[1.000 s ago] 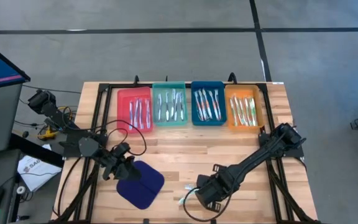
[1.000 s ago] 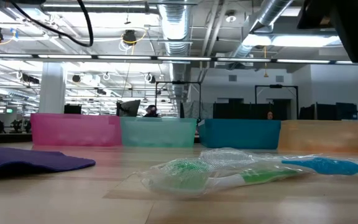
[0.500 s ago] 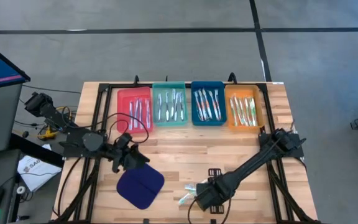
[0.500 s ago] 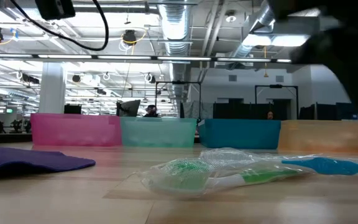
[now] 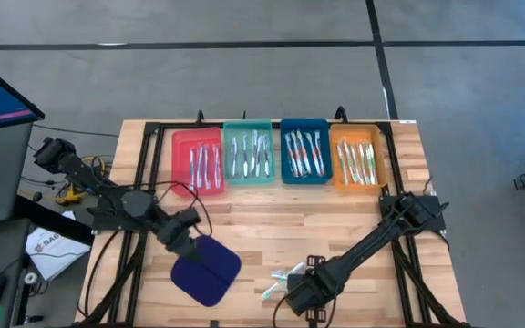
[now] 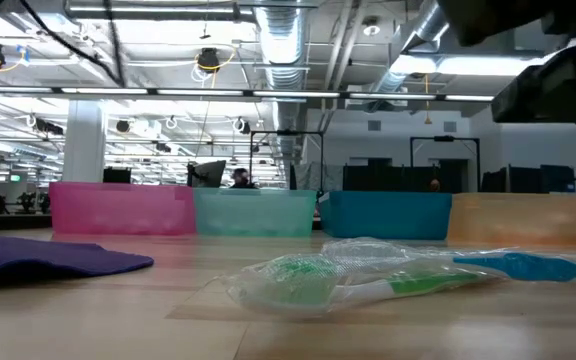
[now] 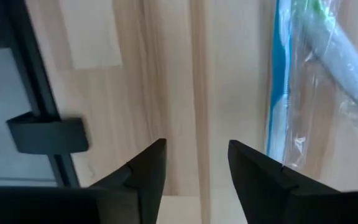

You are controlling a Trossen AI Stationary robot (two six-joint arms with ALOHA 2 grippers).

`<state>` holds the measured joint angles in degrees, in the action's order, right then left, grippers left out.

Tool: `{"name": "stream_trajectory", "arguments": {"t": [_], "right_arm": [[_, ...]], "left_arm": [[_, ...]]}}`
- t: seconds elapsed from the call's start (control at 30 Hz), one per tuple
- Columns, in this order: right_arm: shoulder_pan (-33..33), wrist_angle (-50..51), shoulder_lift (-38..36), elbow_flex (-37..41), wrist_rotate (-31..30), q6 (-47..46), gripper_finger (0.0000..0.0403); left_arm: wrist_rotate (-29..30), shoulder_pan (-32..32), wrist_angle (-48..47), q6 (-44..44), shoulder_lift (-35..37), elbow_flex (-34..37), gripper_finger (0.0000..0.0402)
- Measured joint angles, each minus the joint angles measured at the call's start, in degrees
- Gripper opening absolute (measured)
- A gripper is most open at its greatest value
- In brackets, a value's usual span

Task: Pick & Place Toothbrushes
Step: Put the blue toothbrush into the red bin

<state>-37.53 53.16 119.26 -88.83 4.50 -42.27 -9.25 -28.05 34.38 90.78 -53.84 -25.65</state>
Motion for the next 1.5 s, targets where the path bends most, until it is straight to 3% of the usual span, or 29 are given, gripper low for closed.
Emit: {"name": "stream_trajectory", "arguments": {"t": [0.1,0.27,0.33,0.4,0.63,0.73,0.87,1.0,1.17,1.5], "right_arm": [[-0.05,-0.01,0.00,-0.01,-1.11,-0.10,0.0162],[-0.09,-1.27,0.00,-0.01,-2.77,-2.45,0.0157],[-0.11,-1.68,0.00,-0.01,-3.01,-3.96,0.0156],[-0.14,-1.80,0.00,-0.01,-3.02,-4.43,0.0154],[-0.14,-1.98,0.00,-0.01,-3.05,-5.28,0.0154],[-0.27,-2.43,0.00,-0.01,-3.07,-7.30,0.0154],[-0.78,-2.74,0.00,-0.01,-3.60,-8.67,0.0154],[-1.14,-2.78,0.00,-0.01,-6.58,-6.07,0.0154],[-1.10,-4.08,0.00,2.58,-10.81,-2.13,0.0154],[-0.11,-5.28,-0.04,6.40,-9.27,-7.22,0.0154]], "left_arm": [[3.60,-0.07,4.56,-12.29,-0.13,-1.60,0.0203],[6.86,-2.71,4.28,-68.84,-0.96,-9.10,0.0189],[7.97,-2.56,3.87,-85.24,-2.53,-10.73,0.0183],[9.67,-2.01,4.10,-95.61,-3.72,-12.00,0.0178],[17.90,2.29,3.47,-98.48,-8.25,-12.76,0.0176],[25.52,3.96,3.38,-99.36,-10.31,-12.79,0.0175],[33.12,4.40,3.37,-111.44,-11.95,-12.79,0.0169],[33.87,4.04,3.72,-120.80,-12.24,-12.79,0.0164],[33.96,3.11,6.62,-117.27,-11.26,-12.79,0.0163],[33.87,0.47,6.59,-109.81,-11.34,-12.79,0.0163]]}}
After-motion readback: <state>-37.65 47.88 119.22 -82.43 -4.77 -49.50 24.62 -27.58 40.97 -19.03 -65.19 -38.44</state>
